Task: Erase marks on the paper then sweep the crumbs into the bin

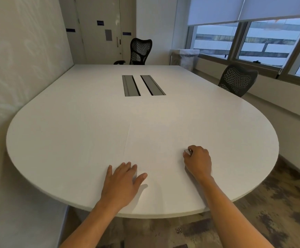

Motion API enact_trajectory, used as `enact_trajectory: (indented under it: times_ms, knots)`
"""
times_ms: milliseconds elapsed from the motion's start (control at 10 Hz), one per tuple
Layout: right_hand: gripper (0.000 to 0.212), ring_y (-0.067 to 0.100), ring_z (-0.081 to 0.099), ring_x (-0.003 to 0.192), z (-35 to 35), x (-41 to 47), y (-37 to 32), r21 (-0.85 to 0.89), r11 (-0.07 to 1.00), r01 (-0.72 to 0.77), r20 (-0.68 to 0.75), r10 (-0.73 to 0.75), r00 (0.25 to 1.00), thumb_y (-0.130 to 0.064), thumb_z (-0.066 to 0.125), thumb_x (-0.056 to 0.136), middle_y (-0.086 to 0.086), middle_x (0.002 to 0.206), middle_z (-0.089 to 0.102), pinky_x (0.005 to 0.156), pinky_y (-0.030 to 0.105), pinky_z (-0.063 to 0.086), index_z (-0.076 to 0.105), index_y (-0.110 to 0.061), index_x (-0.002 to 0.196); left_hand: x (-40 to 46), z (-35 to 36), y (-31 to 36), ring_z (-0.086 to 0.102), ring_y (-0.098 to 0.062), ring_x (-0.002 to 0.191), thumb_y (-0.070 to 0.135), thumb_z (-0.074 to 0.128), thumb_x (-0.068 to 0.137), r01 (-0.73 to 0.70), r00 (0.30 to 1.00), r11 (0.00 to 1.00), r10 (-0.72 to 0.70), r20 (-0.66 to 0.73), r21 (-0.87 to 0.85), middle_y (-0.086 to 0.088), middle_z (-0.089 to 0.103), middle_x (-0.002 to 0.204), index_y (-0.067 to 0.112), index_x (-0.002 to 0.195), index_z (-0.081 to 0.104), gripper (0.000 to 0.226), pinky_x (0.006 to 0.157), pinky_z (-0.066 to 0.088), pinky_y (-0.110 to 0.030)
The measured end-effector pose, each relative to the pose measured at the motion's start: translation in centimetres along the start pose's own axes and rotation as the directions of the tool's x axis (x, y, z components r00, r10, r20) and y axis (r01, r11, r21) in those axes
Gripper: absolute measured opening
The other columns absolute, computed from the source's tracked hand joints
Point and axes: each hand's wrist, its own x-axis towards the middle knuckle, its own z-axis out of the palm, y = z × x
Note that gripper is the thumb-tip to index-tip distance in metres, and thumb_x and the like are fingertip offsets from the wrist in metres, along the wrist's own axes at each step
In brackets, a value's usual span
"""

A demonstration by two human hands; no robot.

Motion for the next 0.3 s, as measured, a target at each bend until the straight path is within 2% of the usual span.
enact_trajectory:
  times_ms: [100, 200, 300]
  knots:
    - [0.035, 0.032, 0.053, 0.112, -0.3, -0.3, -0.7, -0.086, 0.996, 0.020, 0.015, -0.018, 1.000, -0.030, 0.055, 0.091, 0.010, 0.121, 0.063, 0.091, 0.040, 0.043, 0.062, -0.011, 0.120, 0.1, -0.6, -0.5, 0.012, -0.013, 0.149, 0.068, 0.007, 0.087, -0.005, 0.997, 0.996, -0.002, -0.082, -0.090, 0.007, 0.020, 0.161, 0.029, 0.153, 0.026, 0.079, 0.122, 0.000, -0.042]
    - [0.047, 0.029, 0.044, 0.127, -0.3, -0.2, -1.8, -0.082, 0.990, 0.119, -0.006, -0.119, 0.993, -0.038, 0.053, 0.093, 0.009, 0.136, 0.054, 0.103, 0.040, 0.036, 0.053, -0.010, 0.131, 1.7, -0.9, -1.0, 0.012, -0.015, 0.149, 0.065, 0.012, 0.091, -0.022, 0.985, 0.987, -0.006, -0.173, -0.159, 0.002, 0.021, 0.161, 0.022, 0.152, 0.028, 0.076, 0.122, 0.003, -0.041]
    - [0.061, 0.027, 0.036, 0.136, 0.2, 0.5, -3.2, -0.134, 0.961, 0.243, 0.068, -0.236, 0.969, -0.050, 0.048, 0.094, 0.009, 0.145, 0.045, 0.110, 0.040, 0.030, 0.044, -0.009, 0.139, 4.5, -1.5, -1.4, 0.009, -0.018, 0.150, 0.061, 0.020, 0.097, -0.024, 0.988, 0.990, 0.001, -0.157, -0.142, -0.002, 0.019, 0.162, 0.017, 0.152, 0.027, 0.071, 0.121, 0.005, -0.045]
